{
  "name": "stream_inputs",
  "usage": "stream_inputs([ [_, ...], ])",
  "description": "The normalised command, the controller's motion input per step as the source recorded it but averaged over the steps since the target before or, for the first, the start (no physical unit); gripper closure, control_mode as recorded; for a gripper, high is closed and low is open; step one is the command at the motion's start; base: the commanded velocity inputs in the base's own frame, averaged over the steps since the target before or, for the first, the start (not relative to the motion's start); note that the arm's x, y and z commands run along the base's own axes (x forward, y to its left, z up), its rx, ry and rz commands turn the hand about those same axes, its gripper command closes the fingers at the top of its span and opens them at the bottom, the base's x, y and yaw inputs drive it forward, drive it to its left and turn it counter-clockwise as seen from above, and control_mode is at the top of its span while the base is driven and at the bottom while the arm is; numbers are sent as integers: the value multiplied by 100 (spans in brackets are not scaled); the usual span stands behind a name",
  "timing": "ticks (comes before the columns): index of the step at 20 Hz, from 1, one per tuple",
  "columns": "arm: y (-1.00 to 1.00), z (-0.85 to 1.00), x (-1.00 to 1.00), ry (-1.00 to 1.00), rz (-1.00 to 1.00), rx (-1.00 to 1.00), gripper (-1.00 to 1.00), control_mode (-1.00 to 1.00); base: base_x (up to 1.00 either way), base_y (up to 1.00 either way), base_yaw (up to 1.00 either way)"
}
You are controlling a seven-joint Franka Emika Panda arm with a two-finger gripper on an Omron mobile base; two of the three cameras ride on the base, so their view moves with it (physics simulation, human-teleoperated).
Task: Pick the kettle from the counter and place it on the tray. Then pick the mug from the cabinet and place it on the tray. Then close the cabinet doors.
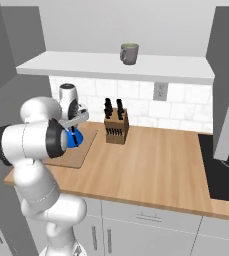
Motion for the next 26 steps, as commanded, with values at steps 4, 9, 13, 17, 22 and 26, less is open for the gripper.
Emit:
stream_inputs([
  [4,0,-21,36,0,0,0,100,-100,0,0,0],
  [9,0,-19,27,0,0,0,100,-100,0,0,0],
  [13,0,-15,26,0,0,0,100,-100,0,0,0],
  [17,0,-18,9,0,1,0,100,-100,0,0,0],
  [22,1,-26,0,0,0,0,-100,-100,0,0,0],
  [26,2,-15,0,0,0,0,-100,-100,0,0,0],
])
